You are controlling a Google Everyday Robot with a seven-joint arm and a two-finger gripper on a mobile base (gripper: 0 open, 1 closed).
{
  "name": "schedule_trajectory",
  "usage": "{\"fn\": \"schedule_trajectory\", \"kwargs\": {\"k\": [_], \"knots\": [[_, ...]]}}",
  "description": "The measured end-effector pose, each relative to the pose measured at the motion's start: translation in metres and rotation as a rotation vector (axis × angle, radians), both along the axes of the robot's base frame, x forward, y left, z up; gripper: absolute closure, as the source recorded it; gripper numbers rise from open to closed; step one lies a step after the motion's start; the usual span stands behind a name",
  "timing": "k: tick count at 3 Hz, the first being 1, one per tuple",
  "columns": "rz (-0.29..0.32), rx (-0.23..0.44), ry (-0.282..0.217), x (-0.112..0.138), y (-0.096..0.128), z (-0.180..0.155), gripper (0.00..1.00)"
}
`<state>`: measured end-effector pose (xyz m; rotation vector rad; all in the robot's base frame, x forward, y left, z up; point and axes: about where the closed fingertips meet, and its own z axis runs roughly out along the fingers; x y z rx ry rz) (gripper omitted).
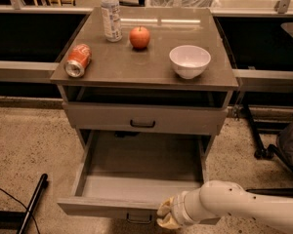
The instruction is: Close middle drawer
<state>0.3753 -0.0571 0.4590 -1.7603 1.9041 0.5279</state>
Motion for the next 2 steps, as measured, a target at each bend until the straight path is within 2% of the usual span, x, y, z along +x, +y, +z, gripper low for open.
{"fn": "schedule_trajectory", "kwargs": {"k": [1, 2], "knots": [[0.0, 0.0, 0.0, 0.0, 0.0, 0.0, 0.89], [0.0, 0.0, 0.0, 0.0, 0.0, 0.0, 0.91]]}}
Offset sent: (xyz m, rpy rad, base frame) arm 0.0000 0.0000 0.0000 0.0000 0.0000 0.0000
